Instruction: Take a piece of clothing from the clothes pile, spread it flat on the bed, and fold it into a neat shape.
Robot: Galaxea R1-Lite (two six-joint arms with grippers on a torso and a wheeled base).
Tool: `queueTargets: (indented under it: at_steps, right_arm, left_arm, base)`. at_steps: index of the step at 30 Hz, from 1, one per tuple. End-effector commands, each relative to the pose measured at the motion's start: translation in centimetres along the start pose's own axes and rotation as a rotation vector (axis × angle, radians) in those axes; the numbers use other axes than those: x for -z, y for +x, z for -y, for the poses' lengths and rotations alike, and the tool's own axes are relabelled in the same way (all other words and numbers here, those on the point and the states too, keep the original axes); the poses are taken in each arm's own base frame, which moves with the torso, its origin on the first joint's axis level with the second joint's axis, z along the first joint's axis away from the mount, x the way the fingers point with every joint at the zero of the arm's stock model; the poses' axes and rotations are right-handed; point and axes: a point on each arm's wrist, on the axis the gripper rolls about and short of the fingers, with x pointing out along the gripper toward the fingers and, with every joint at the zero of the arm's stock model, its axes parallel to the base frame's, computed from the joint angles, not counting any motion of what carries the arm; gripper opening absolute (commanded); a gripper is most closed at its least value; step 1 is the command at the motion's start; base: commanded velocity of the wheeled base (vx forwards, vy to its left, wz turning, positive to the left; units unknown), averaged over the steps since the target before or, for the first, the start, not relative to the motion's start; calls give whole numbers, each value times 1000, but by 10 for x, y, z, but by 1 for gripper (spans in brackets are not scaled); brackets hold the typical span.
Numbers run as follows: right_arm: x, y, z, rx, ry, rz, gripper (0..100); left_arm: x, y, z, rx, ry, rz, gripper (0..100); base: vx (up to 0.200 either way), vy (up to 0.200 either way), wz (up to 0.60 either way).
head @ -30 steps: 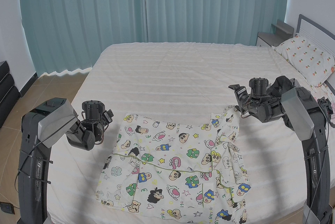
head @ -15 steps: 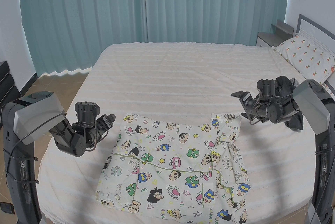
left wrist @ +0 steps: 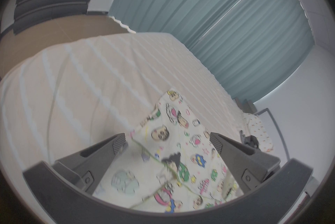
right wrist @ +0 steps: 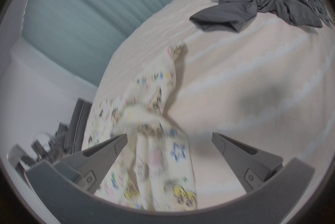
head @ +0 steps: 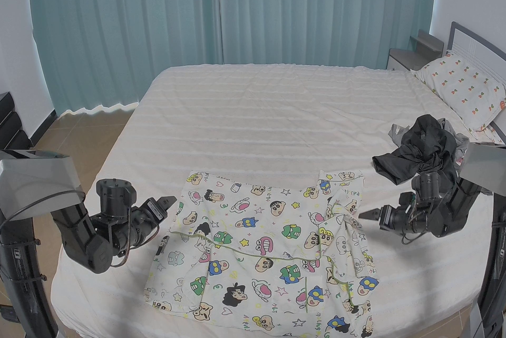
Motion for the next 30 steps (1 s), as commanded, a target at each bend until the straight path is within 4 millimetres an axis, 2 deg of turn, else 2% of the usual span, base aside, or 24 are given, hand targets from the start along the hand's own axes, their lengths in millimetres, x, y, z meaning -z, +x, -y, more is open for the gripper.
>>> queueTargets:
  at_steps: [1,6,17,19,27,28,30]
  right_arm:
    - [32,-16,12,-26,-73,-82,100]
    - [35,-8,1,-44,-98,-100,100]
    - [40,1,-3,-21,-123,-116,100]
    - [47,12,-8,14,-153,-120,100]
    - [53,26,-19,3,-160,-70,100]
    - [56,31,-18,4,-143,-77,0]
    - [56,33,-19,-5,-133,-63,0]
  left_arm:
    - [8,-34,4,80,-107,-30,100]
    - [11,-37,1,93,-150,-28,100]
    - [15,-39,-6,94,-151,-16,100]
    - [16,-39,-7,98,-151,-11,100]
    - [17,-39,-9,96,-151,-15,100]
    - [17,-39,-9,95,-151,-14,100]
    - [17,-39,-8,96,-151,-13,100]
  base:
    - [0,0,0]
    - [0,0,0]
    - [0,0,0]
    - [0,0,0]
    - [0,0,0]
    - [0,0,0]
    - [0,0,0]
